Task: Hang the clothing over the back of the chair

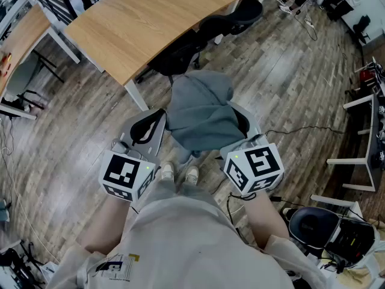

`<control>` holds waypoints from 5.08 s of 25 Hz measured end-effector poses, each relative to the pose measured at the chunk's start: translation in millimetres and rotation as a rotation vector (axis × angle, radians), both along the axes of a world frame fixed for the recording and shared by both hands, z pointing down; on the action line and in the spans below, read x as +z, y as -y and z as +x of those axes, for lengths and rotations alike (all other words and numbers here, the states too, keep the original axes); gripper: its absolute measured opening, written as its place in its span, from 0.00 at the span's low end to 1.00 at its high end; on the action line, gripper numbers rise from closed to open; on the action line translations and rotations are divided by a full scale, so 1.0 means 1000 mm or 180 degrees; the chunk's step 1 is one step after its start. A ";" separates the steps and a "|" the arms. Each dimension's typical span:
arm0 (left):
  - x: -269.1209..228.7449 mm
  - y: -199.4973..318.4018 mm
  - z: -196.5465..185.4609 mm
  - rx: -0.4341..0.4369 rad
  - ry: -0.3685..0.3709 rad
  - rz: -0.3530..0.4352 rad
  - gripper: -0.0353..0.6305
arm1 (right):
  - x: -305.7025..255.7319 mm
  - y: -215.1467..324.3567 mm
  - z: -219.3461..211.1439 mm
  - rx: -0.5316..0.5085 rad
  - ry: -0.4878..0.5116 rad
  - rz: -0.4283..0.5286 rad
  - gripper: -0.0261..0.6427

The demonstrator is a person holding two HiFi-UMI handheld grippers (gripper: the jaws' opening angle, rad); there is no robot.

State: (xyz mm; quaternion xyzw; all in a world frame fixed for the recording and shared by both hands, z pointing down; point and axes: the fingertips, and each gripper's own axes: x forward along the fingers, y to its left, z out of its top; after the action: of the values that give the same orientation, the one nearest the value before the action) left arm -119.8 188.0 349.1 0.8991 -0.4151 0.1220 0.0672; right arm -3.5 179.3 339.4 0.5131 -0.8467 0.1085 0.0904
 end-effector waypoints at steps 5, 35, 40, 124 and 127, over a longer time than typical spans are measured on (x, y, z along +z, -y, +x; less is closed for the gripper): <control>0.000 0.003 -0.001 -0.0001 -0.0012 0.0029 0.06 | -0.003 -0.003 -0.005 -0.0006 -0.0059 0.0070 0.13; -0.007 -0.009 0.037 -0.0211 0.0075 0.0229 0.06 | -0.002 -0.019 0.034 -0.0059 0.0069 0.0059 0.13; -0.002 -0.012 0.048 -0.0285 0.0070 0.0246 0.06 | 0.003 -0.021 0.046 -0.0131 0.0064 0.0083 0.13; -0.036 0.407 -0.068 -0.0189 -0.0256 0.0228 0.06 | -0.049 0.395 -0.094 -0.0411 0.0118 0.0157 0.13; -0.040 0.409 -0.068 -0.0284 -0.0262 0.0250 0.06 | -0.054 0.402 -0.095 -0.0483 0.0144 0.0181 0.13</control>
State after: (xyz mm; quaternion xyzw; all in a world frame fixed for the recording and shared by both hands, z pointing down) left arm -188.3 -220.6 308.9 0.8858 -0.4561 0.0654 0.0543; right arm -98.1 -223.0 285.5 0.4472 -0.8877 0.0887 0.0646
